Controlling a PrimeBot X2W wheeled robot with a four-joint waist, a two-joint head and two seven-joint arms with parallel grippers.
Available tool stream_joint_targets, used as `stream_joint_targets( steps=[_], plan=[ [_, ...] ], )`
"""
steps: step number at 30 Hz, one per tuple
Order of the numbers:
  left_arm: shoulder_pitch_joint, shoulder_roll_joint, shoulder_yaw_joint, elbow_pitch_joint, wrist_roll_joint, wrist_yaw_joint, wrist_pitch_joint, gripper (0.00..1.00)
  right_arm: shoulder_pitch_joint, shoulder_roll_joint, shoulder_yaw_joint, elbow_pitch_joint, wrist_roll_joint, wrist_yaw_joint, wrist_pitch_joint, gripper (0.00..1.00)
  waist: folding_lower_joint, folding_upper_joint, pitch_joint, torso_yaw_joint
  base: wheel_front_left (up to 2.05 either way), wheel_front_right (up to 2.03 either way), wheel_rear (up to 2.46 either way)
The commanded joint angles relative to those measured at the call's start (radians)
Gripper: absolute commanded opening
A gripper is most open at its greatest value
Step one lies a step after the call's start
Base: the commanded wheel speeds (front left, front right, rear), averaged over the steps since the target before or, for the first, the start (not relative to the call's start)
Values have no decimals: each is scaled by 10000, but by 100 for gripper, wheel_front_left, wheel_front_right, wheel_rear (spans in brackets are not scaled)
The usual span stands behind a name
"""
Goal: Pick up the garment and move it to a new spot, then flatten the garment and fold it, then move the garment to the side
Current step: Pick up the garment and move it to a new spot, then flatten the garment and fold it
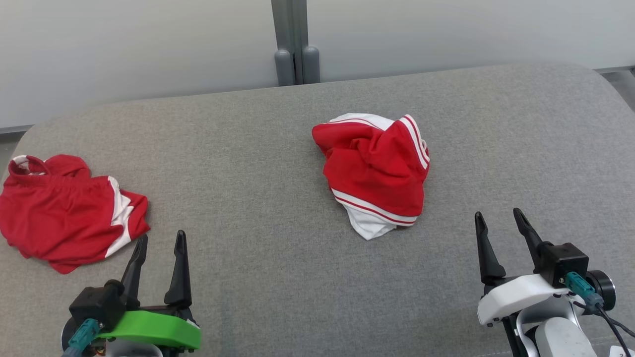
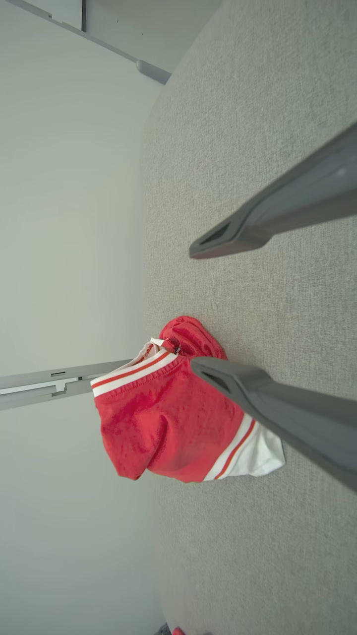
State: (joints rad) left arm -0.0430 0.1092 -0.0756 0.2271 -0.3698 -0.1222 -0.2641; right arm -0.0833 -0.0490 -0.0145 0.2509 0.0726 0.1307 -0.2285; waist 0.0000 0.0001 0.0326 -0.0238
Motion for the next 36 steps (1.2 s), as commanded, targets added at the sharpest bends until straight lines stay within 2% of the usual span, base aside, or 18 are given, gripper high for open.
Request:
stream_joint_targets(
  steps=[1,10,15,20,23,26,29,36],
  plan=[
    [185,-71,77,-70,50,-28,-5,100,152,-25,-3,-64,91,1,16,100,0,-1,-101,136,0,0,0],
    [61,-266,90,-18,281,-93,-5,100,-32,-23,208,-54,344,3,88,100,0,-1,-73,77,0,0,0],
    [-98,-259,-75,21,211,-98,-6,100,-824,-23,670,-117,611,1,468,100,0,-1,71,-24,0,0,0],
    [-210,-234,-169,-12,116,-98,-5,100,-2298,-107,1156,531,1029,1,2295,100,0,-1,304,-48,0,0,0],
    [-322,-203,-261,-70,52,-99,-5,100,-3409,-220,1558,1185,1709,3,3468,100,0,-1,488,34,0,0,0],
    [-458,-197,-395,-86,60,-99,-5,100,-4362,-789,1936,1939,2332,-5,4142,100,0,-1,667,194,0,0,0],
    [-615,-186,-557,-111,105,-100,-7,100,-5159,-1059,2375,2728,3068,3,4640,100,0,-1,797,413,0,0,0],
    [-817,-224,-776,-245,122,-92,-5,100,-6385,-1869,3605,3739,4529,1,4961,100,0,-1,1129,799,0,0,0]
  ],
)
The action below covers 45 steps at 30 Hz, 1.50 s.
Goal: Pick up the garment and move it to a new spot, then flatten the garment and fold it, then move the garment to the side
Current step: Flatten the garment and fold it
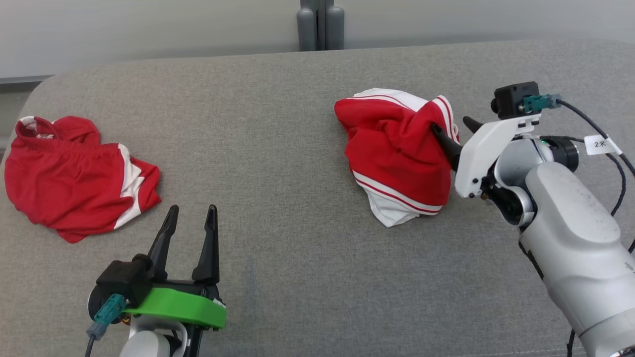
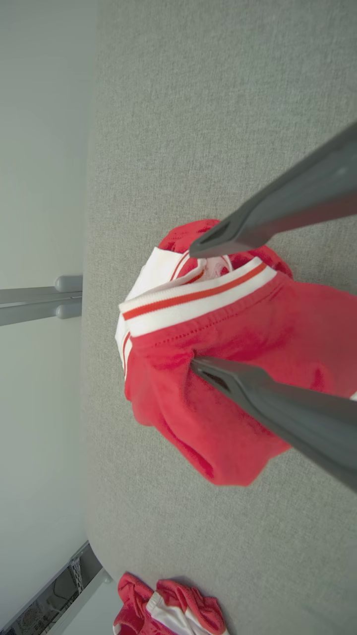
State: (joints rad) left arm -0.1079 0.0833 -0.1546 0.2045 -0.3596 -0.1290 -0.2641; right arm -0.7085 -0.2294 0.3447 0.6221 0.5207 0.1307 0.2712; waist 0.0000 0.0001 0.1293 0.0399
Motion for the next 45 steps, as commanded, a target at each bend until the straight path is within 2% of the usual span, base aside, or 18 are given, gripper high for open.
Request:
stream_joint_targets(
  steps=[1,6,14,15,16,17,18,24,32,40,45],
  plan=[
    [-190,38,-6,-30,10,-25,-5,100,-321,-167,145,167,157,1,-117,100,0,-1,217,209,0,0,0],
    [-352,96,-100,-69,-47,-24,-5,100,-1018,-345,802,810,1170,1,59,100,0,-1,471,419,0,0,0],
    [-472,63,-15,-77,-60,-24,-5,100,-1198,-502,2126,859,2391,1,640,99,0,-1,671,431,0,0,0],
    [-473,53,10,-77,-70,-25,-5,100,-1185,-535,2325,828,2523,1,749,74,0,-1,675,415,0,0,0],
    [-470,42,24,-70,-72,-25,-5,100,-1187,-578,2501,805,2591,1,832,40,0,-1,672,399,0,0,0],
    [-470,29,35,-52,-67,-25,-5,100,-1206,-642,2712,749,2653,1,892,15,0,-1,664,379,0,0,0],
    [-473,16,41,-39,-75,-25,-5,100,-1239,-715,2834,725,2689,1,873,0,0,-1,654,364,0,0,0],
    [-438,-31,67,49,-103,-25,-5,100,-1592,-825,3381,356,2999,3,520,0,0,-1,490,291,0,0,0],
    [-327,-68,282,-57,-46,-25,-5,100,-2766,-432,3779,-1058,3689,1,-379,0,0,-1,325,204,0,0,0],
    [-296,-75,342,-210,27,-25,-5,100,-4599,24,4020,-2266,4075,3,-1732,0,0,-1,342,185,0,0,0],
    [-286,-69,323,-234,28,-25,-5,100,-5576,-131,4047,-2822,4037,3,-3065,0,0,-1,344,162,0,0,0]
  ],
)
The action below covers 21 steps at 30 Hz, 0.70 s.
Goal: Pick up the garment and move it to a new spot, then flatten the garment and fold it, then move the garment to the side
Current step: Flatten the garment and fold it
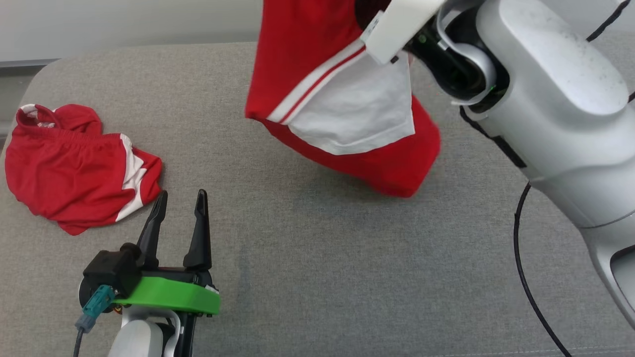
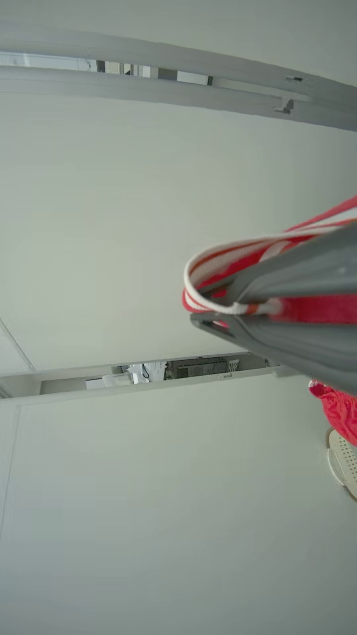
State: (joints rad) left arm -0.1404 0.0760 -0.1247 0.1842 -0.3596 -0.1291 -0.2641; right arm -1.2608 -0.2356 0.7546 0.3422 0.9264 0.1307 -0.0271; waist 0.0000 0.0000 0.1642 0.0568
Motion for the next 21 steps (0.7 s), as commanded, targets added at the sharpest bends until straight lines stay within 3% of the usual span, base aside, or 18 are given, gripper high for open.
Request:
stream_joint_targets(
  steps=[1,6,9,15,21],
  plan=[
    [57,10,23,-31,31,-23,-5,100,-140,-116,-107,-34,-10,1,-359,0,0,0,-14,-20,0,0,0],
    [140,66,5,-31,63,-23,-5,100,61,-658,-488,980,-304,1,-1008,0,0,0,-48,-154,0,0,0],
    [153,77,-51,-14,56,-23,-5,100,468,-1093,-666,2277,-943,1,-958,0,0,0,-38,-236,0,0,0],
    [91,114,-204,0,0,-23,-5,100,1593,-1352,-1407,4883,-1773,1,-907,0,0,0,110,-324,0,0,0],
    [24,181,-216,-47,-20,-23,-5,100,2373,-1260,-1815,5548,-2035,1,-1252,0,0,0,257,-353,0,0,0]
  ],
)
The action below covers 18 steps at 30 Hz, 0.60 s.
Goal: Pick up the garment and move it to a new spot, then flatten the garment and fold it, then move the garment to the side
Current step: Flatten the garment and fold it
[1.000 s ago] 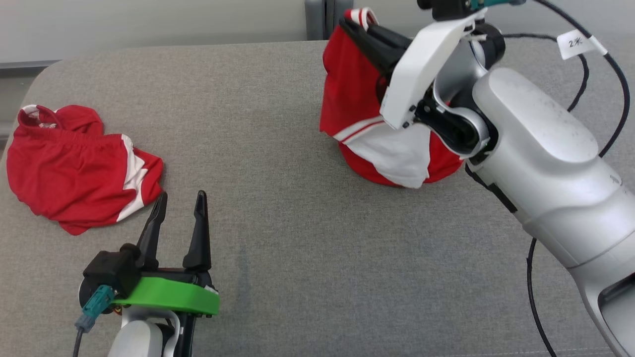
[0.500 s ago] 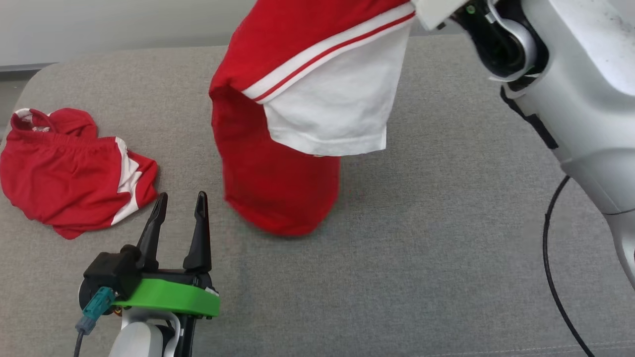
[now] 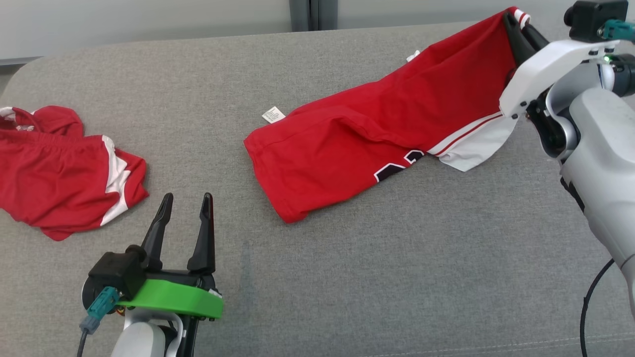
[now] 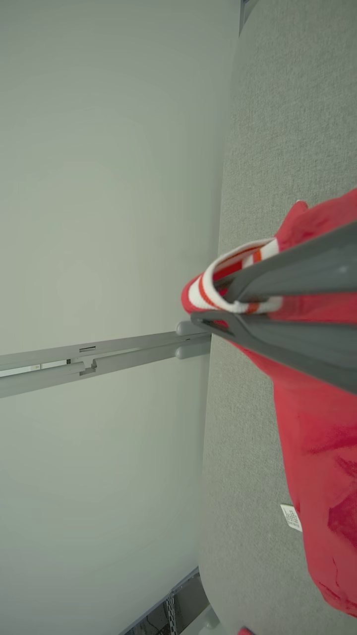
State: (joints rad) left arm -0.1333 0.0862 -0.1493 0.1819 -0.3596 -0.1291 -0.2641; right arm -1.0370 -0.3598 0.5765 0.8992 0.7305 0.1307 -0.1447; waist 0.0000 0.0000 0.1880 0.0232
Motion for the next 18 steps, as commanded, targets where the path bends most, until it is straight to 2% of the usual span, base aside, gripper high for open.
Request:
stream_joint_targets(
  steps=[1,5,10,15,18],
  plan=[
    [-41,85,30,-25,-16,-23,-5,100,227,-31,-55,-75,-104,1,-102,0,0,0,29,-29,0,0,0],
    [36,86,51,-2,-2,-23,-5,100,613,-171,-229,-704,-243,1,-220,0,0,0,-28,-57,0,0,0],
    [176,43,128,-15,24,-24,-5,100,1390,-403,-775,-2576,-539,1,58,0,0,0,-141,-166,0,0,0],
    [213,20,154,-32,24,-24,-5,100,2713,-453,-2218,-5000,-1325,1,966,0,0,0,-218,-198,0,0,0],
    [176,5,128,-83,45,-24,-5,100,3704,-169,-3349,-6415,-2089,1,1993,0,0,0,-120,-198,0,0,0]
  ],
)
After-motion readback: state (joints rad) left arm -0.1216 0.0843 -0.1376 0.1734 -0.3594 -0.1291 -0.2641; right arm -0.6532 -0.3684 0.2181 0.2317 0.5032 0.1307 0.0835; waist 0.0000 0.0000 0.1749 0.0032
